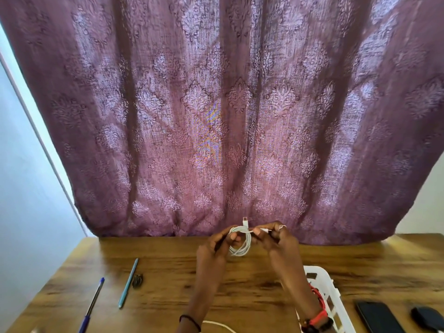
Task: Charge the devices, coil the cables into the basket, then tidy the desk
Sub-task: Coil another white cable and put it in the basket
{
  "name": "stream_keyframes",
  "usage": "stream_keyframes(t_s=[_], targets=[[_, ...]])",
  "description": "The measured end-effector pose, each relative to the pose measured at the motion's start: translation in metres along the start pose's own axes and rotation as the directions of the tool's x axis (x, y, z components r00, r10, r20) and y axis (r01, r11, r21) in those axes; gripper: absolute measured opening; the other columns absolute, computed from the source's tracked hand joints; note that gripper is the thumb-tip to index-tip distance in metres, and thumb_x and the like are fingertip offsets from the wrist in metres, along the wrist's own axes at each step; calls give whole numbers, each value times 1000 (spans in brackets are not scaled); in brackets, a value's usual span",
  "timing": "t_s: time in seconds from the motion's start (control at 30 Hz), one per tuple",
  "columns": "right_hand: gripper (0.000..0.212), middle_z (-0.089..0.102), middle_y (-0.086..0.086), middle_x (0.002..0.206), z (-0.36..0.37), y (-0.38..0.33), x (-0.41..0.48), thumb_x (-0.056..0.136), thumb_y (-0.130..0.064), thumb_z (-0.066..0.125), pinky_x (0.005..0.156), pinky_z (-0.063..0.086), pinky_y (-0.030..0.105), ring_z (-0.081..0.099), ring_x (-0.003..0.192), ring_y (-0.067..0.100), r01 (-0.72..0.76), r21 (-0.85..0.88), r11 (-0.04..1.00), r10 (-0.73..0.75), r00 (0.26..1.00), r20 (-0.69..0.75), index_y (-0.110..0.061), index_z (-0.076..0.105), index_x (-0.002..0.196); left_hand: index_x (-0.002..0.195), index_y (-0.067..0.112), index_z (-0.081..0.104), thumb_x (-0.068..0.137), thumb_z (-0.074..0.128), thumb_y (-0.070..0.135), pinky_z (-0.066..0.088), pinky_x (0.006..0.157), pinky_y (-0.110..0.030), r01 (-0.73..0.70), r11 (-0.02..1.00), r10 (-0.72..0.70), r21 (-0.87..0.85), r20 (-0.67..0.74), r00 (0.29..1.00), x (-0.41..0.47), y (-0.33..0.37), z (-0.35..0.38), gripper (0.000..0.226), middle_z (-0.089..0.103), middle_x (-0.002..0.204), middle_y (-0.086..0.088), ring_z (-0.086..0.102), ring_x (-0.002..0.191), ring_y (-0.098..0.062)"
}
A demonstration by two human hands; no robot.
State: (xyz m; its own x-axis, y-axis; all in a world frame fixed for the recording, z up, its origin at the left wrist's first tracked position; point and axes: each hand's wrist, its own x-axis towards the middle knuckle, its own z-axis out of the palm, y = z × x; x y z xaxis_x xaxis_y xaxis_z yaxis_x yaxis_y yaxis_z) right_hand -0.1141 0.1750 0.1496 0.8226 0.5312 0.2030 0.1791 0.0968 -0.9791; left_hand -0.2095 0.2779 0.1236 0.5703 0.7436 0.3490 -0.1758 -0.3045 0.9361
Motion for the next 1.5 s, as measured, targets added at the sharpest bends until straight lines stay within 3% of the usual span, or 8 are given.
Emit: stream_keyframes(t_s=[0.17,0.37,0.6,0.8,1.03,1.13,1.27,1.5], targets=[[2,73,11,76,-7,-9,1,83,0,62,68,57,20,69,72,19,-152,258,954,130,987,98,0,64,83,91,33,72,88,61,10,52,76,-19,49,995,-49,-83,2,999,-1,-7,2,26,75,87,9,68,84,-3],[9,73,-2,79,-3,-4,3,79,-5,70,72,52,16,67,75,5,-45,-25,999,47,994,97,-14,68,81,96,33,73,80,66,35,54,83,-45,132,978,-140,-160,-42,989,-6,-14,12,18,74,93,-1,69,92,-21],[43,71,-8,91,8,10,-7,61,-41,83,79,56,31,67,85,2,-63,-132,989,62,998,-12,-26,64,97,96,28,65,89,56,2,52,71,-19,84,982,-107,-167,-133,985,-2,-10,20,28,72,94,2,67,85,-6],[83,68,-9,104,15,17,-17,40,-53,83,87,54,34,64,97,5,-102,-119,988,111,991,69,-33,54,115,100,25,65,90,57,6,52,83,-31,54,981,-88,-187,-178,980,-4,-12,19,23,71,100,0,67,95,-15],[36,73,6,95,7,15,-13,74,-11,76,82,57,46,70,91,20,-165,69,984,161,985,59,-15,62,108,104,25,65,84,67,24,53,83,-33,95,968,-125,-233,-115,986,-4,-13,17,20,71,103,0,66,98,-17],[26,73,8,93,4,13,-12,79,-2,69,73,59,31,71,84,15,-172,87,981,164,982,89,-9,63,103,110,26,64,78,68,27,51,87,-36,151,956,-164,-253,-33,986,-2,-16,14,32,71,106,-2,66,101,-19],[22,73,3,91,0,12,-11,79,0,68,62,55,18,69,75,5,-161,51,986,153,979,133,-10,66,98,101,24,66,85,63,8,52,72,-19,174,958,-175,-227,18,984,0,-18,12,23,74,87,5,67,81,-5],[20,74,2,87,-10,20,-5,76,-7,73,72,55,24,70,79,11,-208,92,974,201,976,77,-13,69,94,101,21,66,89,55,5,56,69,-27,271,911,-247,-309,117,962,-3,-19,10,22,74,92,0,70,86,-14]])
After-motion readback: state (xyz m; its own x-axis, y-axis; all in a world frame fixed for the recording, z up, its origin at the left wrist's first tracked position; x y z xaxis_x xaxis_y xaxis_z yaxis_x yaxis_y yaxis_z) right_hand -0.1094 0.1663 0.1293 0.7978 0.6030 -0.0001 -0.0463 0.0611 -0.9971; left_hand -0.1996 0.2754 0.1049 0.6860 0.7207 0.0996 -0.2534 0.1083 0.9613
